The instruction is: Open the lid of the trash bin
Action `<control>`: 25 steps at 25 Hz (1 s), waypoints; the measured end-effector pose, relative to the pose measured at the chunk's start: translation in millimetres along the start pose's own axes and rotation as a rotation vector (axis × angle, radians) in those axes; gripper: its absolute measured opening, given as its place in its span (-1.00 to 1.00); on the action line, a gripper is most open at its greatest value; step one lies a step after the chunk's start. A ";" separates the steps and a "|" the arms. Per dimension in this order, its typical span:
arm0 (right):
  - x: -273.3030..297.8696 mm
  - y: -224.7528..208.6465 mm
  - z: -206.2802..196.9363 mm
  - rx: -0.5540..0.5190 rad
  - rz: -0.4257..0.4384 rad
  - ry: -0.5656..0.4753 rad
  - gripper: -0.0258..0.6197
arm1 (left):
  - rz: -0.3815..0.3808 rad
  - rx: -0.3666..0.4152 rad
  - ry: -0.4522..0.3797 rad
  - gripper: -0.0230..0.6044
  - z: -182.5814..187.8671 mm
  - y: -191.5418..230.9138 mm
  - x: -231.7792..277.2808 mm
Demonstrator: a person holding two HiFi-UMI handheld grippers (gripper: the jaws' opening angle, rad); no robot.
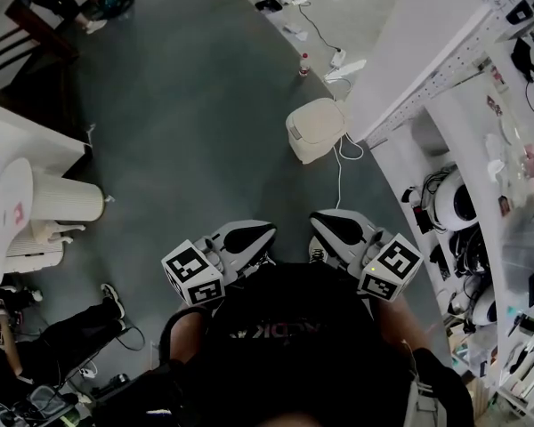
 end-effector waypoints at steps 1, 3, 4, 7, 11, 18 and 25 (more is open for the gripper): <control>4.4 2.2 -0.7 0.000 -0.001 0.000 -0.90 | 0.001 -0.003 0.000 -0.92 0.3 2.1 -5.1; 13.5 6.3 -2.3 0.002 -0.004 0.002 -0.90 | 0.000 -0.007 -0.003 -0.92 1.1 6.8 -15.0; 18.5 8.6 -3.1 0.002 -0.006 0.003 -0.90 | 0.000 -0.011 -0.005 -0.92 1.8 9.4 -20.1; 34.1 16.2 -5.1 0.002 -0.014 -0.001 -0.90 | -0.005 -0.023 -0.011 -0.92 4.4 17.6 -37.2; 51.2 27.4 -6.9 0.012 -0.038 -0.014 -0.90 | -0.023 -0.030 -0.006 -0.92 6.7 24.9 -59.3; 57.4 39.9 -14.8 0.025 -0.100 -0.039 -0.90 | -0.083 -0.070 0.024 -0.92 -2.2 32.4 -71.8; 47.0 25.5 -15.6 0.048 -0.146 -0.055 -0.90 | -0.099 -0.088 0.042 -0.92 -6.4 37.5 -61.1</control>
Point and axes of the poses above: the fingertips, and each gripper's own axes: x forward along the fingers, y to its left, z out of its top, the point moved 1 cm from there along -x, backward along the fingers, and after that the axes turned 2 degrees about -y, right-handed, at the moved point
